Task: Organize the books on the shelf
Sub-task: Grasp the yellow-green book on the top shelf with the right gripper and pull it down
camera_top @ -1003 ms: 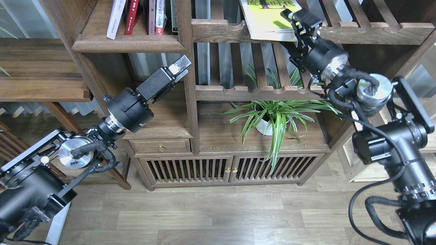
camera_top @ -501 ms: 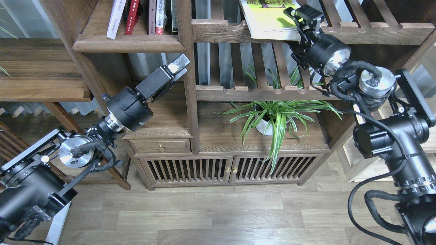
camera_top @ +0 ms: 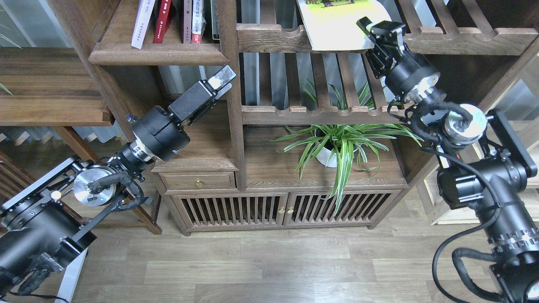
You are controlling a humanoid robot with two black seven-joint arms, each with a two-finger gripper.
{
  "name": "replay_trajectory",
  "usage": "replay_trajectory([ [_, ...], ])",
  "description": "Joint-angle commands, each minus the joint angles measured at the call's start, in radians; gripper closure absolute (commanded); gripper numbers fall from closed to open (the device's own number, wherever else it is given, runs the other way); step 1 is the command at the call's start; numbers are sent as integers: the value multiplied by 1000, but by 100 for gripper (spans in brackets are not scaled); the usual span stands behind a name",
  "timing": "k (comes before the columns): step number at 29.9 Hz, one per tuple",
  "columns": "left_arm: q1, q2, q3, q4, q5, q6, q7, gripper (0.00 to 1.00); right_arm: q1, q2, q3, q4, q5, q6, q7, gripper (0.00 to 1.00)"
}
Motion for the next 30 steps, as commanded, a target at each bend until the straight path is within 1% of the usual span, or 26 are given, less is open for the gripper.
replay_trajectory([
  [1,0,2,0,0,0,0,0,1,-27,-2,1,-2,2,33,0,98],
  [8,2,0,0,0,0,0,0,1,-34,3,10,6,5,60,1,98],
  [12,2,2,-5,1,-2,0,-2,1,-40,11,11,28,9,119,8,98],
  [14,2,2,-6,3,-2,0,-5,1,-45,12,11,40,12,159,8,98],
  [16,2,2,-6,6,-2,0,-9,1,-54,15,11,46,12,221,9,97],
  [17,2,0,-8,12,-6,0,-9,1,-60,15,11,49,12,272,11,97],
  [20,2,-3,-11,34,-12,0,-14,1,-103,15,11,58,12,381,11,97],
  [22,5,-6,-17,38,-12,0,-14,1,-131,11,13,69,12,428,11,97],
  [30,2,-64,-37,64,-15,0,-12,1,-198,6,19,83,12,434,9,98],
])
